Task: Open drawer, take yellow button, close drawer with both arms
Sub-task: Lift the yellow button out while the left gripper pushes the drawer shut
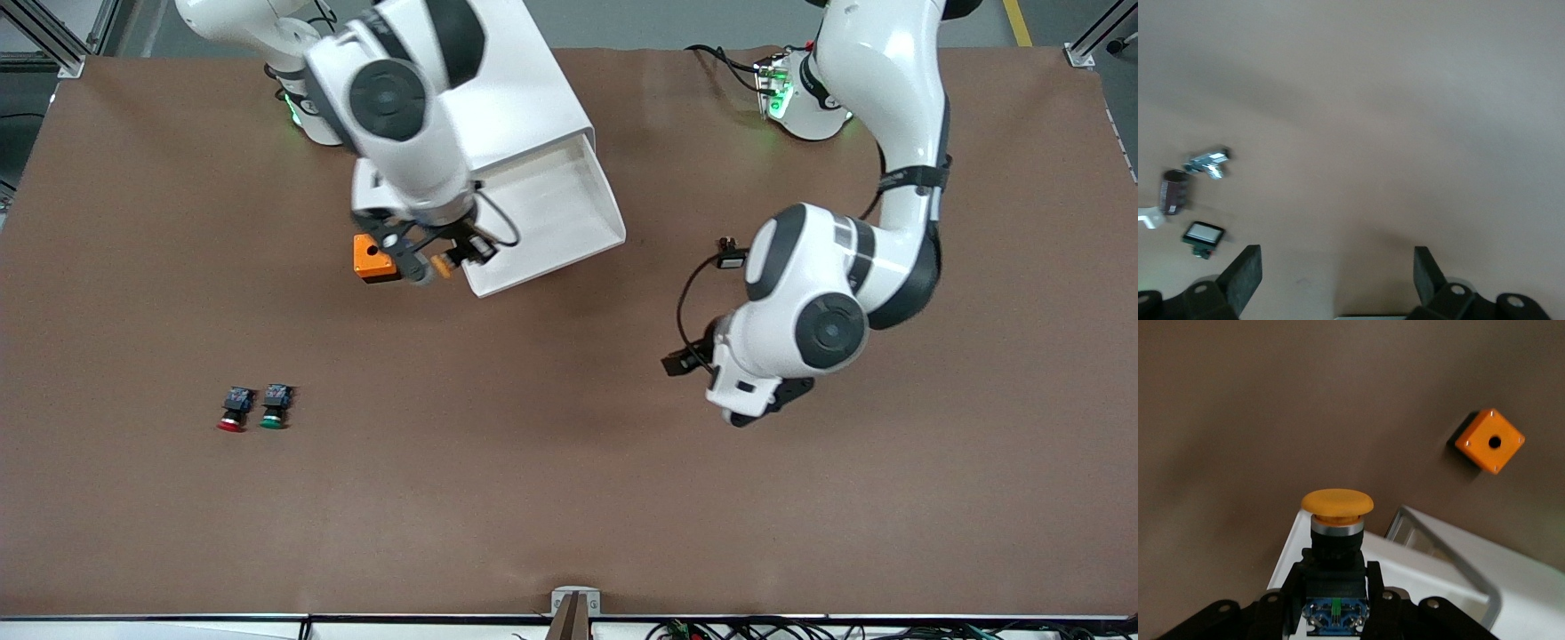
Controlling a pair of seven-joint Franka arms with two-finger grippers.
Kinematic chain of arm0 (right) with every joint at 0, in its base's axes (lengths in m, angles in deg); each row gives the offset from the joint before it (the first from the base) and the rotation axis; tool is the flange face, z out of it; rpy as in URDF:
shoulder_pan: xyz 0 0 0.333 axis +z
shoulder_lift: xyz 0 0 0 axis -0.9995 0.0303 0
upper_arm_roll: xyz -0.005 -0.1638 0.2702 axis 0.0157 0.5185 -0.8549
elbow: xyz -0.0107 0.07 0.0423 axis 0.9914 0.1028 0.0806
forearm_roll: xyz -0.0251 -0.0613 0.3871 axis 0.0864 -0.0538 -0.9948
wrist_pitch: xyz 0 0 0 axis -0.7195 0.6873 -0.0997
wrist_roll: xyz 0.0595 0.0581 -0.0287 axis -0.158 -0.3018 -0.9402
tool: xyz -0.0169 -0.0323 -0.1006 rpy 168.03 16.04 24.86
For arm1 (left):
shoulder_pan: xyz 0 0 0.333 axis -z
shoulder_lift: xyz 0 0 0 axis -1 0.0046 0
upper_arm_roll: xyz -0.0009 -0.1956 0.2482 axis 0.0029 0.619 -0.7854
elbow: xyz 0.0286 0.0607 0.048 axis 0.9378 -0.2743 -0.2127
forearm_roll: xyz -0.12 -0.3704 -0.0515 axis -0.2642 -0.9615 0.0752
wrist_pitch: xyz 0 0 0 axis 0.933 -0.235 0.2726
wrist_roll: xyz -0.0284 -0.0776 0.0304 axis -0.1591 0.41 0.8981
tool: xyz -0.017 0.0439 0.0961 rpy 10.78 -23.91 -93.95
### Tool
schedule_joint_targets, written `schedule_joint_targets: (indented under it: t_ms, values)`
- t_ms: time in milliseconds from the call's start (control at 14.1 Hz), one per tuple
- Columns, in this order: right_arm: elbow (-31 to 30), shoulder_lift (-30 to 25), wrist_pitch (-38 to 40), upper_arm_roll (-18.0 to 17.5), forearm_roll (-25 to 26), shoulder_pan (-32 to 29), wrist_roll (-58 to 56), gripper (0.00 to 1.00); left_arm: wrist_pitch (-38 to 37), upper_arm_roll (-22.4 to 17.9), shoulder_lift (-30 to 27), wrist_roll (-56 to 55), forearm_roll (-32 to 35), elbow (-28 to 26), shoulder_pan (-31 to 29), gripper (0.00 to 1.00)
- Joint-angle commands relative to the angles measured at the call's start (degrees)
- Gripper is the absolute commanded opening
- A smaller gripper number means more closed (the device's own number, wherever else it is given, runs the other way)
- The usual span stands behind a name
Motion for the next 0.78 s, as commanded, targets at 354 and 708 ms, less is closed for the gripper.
schedule_joint_targets:
  t_ms: [354,708]
  values:
    - [-3.0,-0.5,-2.3,-0.9,0.4,-20.8,-41.9,0.00,14.1,-0.5,-3.3,-0.1,1.6,-9.8,14.4,1.00]
    - [-13.7,0.1,-15.8,-0.9,3.0,-30.7,-61.8,0.00,14.1,0.1,-6.2,-6.4,1.6,-14.2,20.2,1.00]
